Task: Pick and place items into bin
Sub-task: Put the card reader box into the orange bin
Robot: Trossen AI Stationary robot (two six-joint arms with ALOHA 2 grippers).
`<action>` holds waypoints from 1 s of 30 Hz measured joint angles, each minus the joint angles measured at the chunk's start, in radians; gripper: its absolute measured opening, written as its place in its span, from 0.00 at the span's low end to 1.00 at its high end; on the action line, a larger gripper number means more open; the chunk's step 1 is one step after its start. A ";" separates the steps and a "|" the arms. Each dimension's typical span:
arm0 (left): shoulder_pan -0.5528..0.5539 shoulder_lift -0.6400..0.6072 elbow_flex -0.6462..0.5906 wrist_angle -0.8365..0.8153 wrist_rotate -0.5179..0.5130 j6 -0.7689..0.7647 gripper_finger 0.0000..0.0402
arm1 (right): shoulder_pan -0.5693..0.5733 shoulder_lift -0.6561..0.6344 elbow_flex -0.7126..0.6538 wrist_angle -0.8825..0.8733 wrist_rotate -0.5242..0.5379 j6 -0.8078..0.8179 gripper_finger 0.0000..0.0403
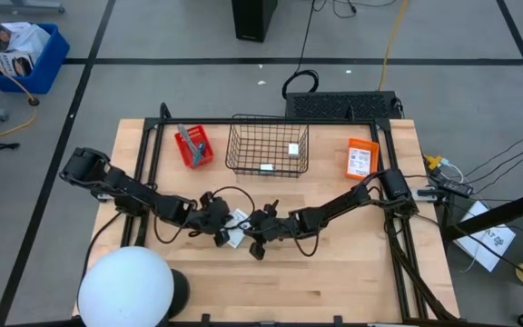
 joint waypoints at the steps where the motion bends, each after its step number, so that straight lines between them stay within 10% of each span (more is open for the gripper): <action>1: -0.002 -0.012 -0.001 -0.014 -0.012 -0.001 0.01 | -0.002 0.000 0.000 0.000 0.000 0.001 0.00; 30: 0.036 -0.037 0.000 -0.130 0.151 -0.170 0.02 | -0.007 -0.002 0.001 -0.159 -0.079 0.239 0.00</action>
